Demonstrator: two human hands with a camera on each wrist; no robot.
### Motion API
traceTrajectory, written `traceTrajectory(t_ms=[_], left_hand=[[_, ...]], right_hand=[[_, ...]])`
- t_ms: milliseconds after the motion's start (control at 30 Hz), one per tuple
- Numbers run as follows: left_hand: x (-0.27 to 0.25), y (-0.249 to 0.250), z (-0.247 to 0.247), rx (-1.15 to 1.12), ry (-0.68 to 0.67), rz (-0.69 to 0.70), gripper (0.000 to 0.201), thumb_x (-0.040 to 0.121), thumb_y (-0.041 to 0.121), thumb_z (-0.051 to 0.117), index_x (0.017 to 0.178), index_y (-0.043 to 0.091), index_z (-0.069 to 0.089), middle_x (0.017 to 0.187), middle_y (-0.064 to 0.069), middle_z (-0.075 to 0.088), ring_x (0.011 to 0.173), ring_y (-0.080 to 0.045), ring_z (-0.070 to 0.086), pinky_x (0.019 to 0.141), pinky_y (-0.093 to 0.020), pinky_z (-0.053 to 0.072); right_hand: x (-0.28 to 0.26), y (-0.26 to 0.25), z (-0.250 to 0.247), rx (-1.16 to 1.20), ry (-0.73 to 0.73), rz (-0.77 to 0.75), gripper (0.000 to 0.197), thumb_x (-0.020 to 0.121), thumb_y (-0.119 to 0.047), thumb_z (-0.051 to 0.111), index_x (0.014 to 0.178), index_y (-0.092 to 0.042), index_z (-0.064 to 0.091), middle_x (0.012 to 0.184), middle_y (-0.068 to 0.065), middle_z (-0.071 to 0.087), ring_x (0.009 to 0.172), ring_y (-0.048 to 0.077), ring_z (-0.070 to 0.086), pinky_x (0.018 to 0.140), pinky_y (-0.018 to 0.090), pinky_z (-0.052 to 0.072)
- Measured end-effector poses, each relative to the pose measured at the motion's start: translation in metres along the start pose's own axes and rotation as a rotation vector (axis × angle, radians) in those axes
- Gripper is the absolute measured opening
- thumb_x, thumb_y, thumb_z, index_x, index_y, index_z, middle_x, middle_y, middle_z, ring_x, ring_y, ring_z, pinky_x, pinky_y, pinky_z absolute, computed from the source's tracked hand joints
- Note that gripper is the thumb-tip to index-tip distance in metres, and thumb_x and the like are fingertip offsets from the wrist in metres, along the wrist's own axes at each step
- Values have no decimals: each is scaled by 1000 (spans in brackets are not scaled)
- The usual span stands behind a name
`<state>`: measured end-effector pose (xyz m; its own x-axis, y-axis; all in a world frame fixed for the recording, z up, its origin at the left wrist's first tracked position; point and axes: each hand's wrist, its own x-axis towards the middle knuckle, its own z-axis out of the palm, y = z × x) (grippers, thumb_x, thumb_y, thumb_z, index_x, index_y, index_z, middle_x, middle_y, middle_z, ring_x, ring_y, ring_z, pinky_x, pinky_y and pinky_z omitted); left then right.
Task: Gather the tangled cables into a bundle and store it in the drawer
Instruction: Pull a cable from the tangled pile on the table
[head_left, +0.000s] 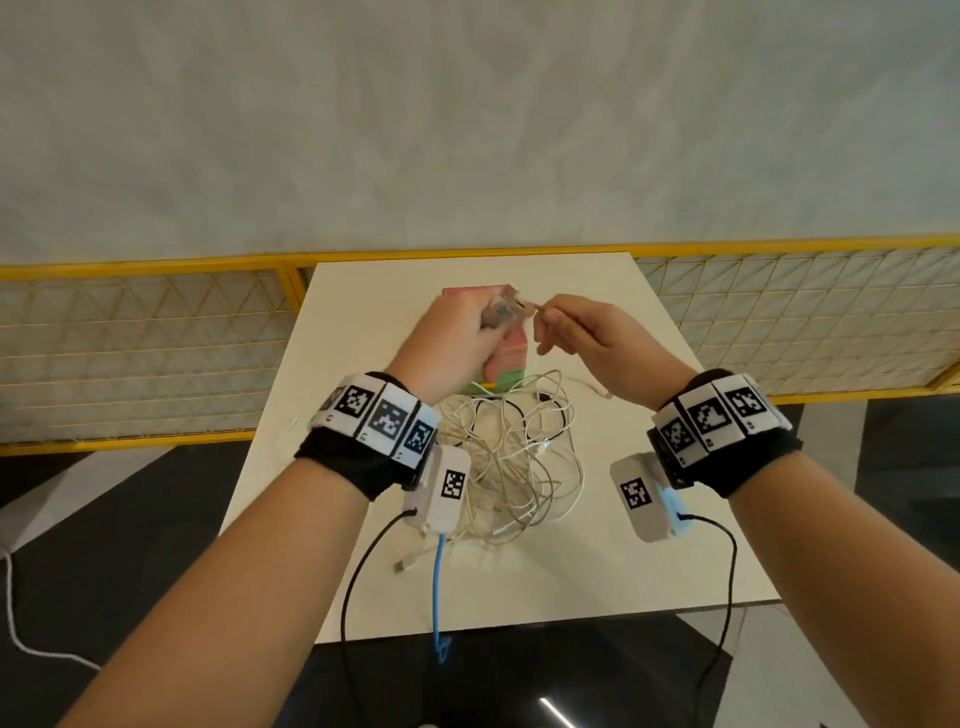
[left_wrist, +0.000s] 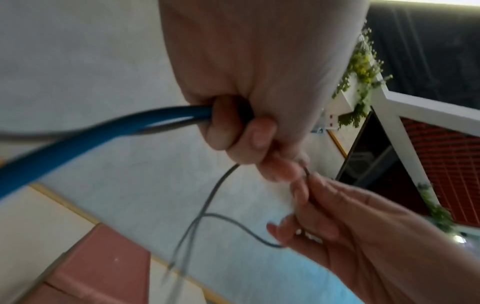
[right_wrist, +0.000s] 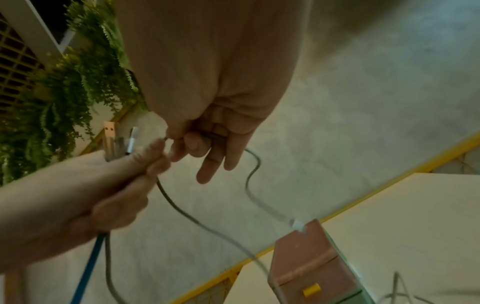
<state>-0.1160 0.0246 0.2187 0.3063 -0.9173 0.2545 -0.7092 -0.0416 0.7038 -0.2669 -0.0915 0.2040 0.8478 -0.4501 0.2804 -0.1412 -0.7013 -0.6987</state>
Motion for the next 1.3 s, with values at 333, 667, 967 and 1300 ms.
traceTrajectory(t_ms=[333,667,967,1300], left_hand=[[-11,22,-44,-435,199,-59,56,104,42,37,89,2,74,52,-13,66,29,-12,40,35,-16,29],[-41,50,-48,-319,-144,95,53,107,37,29,101,18,78,111,10,74,114,-2,63,111,-35,39],[-52,64,-32,-341,-229,55,50,106,41,31,101,27,78,121,18,69,124,5,52,117,-34,26],[-58,54,-33,-304,-91,-22,56,105,44,29,94,25,80,102,20,74,112,7,58,98,-10,31]], right_hand=[[-49,-70,2,119,-520,217,19,100,-27,42,101,-18,59,83,5,74,73,18,73,48,29,55],[-51,-82,-4,-177,-211,-38,27,98,-33,44,98,-16,65,80,-7,68,74,8,63,68,25,50],[-51,-101,30,316,-234,-28,32,101,-6,33,127,11,41,111,22,61,98,13,64,85,19,52],[-71,-98,55,389,-424,106,25,104,-19,26,107,-3,45,70,14,47,55,29,55,54,36,53]])
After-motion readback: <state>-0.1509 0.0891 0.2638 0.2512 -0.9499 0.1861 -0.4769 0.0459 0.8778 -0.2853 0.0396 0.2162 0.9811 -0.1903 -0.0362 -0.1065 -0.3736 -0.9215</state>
